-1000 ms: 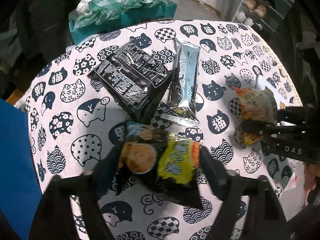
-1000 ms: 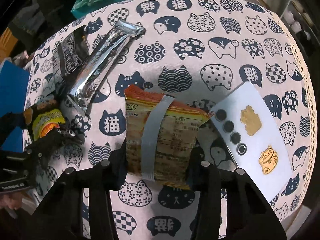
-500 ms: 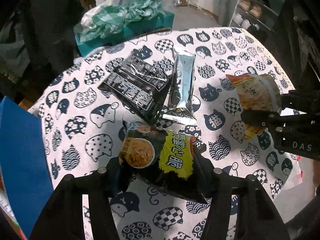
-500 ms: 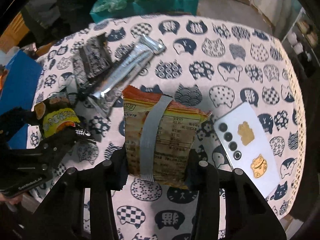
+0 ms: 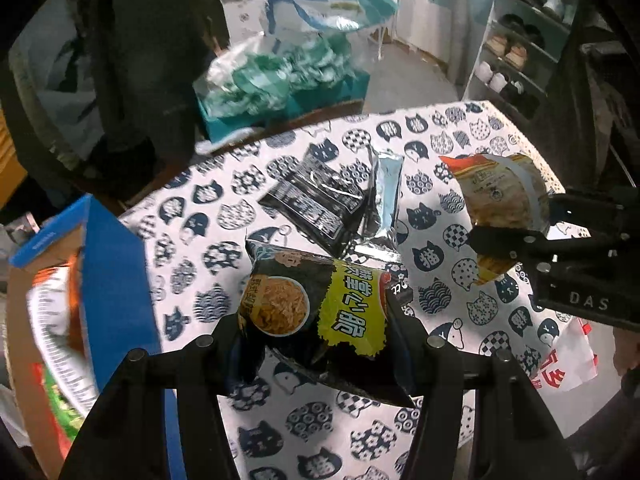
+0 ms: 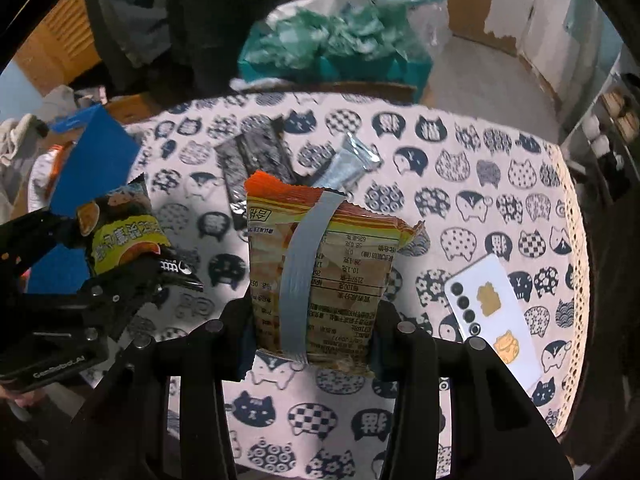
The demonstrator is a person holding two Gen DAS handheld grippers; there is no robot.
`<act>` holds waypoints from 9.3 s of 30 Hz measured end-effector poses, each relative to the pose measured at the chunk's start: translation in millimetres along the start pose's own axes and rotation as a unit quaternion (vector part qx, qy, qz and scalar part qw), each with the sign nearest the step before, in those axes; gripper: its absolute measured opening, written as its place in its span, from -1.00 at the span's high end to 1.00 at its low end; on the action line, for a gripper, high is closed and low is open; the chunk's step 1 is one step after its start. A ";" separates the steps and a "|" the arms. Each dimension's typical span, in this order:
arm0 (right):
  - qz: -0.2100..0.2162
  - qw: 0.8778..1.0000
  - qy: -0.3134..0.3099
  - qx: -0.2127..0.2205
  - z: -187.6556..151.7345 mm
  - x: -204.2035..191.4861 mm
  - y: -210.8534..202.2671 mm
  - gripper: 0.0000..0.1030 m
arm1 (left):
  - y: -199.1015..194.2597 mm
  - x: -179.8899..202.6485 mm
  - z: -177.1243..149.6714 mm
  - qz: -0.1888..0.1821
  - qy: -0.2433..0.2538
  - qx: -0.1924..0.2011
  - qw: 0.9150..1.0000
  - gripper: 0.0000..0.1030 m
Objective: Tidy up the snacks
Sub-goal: 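Carry the noodle bag and cracker pack into the box and open both tools, then withdraw both tools from the box toward the black bag and silver bar, then grasp the black bag with the left tool while the right tool grasps the silver bar, then lift the black bag with the left tool while the right tool lifts the silver bar toward the box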
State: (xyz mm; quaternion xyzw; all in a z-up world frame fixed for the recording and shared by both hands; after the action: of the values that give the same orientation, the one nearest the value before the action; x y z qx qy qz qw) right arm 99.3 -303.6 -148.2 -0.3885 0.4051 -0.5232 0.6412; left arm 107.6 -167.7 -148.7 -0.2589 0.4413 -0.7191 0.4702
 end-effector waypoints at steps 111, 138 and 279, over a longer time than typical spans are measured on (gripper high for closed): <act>0.112 0.984 -0.138 0.020 90.4 -311.9 -22.0 -0.42 | -106.1 -254.4 -118.6 0.058 -0.274 0.072 0.957 -0.44; 0.022 1.000 0.014 0.006 91.8 -80.5 11.6 -0.42 | -65.7 -133.8 -21.8 0.022 -0.176 0.045 0.983 -0.56; -0.055 0.996 0.034 -0.054 8.0 107.4 93.3 0.39 | 122.8 39.2 33.3 -0.036 -0.137 -0.088 0.986 0.23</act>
State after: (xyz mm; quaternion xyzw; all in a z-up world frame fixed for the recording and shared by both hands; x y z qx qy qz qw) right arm 153.3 -394.8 -243.4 -0.4263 0.4322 -0.5478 0.5757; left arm 172.2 -236.9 -242.3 -0.4110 0.4250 -0.6516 0.4753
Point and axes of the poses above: each gripper's, at about its wrist camera, not at the fingertips, and y roughly the way its jaws point, x to its right, z to its top, the point moved 4 cm from there along y, roughly the way its jaws point, and after that the axes turned 4 degrees about y, right-handed, at the moved point
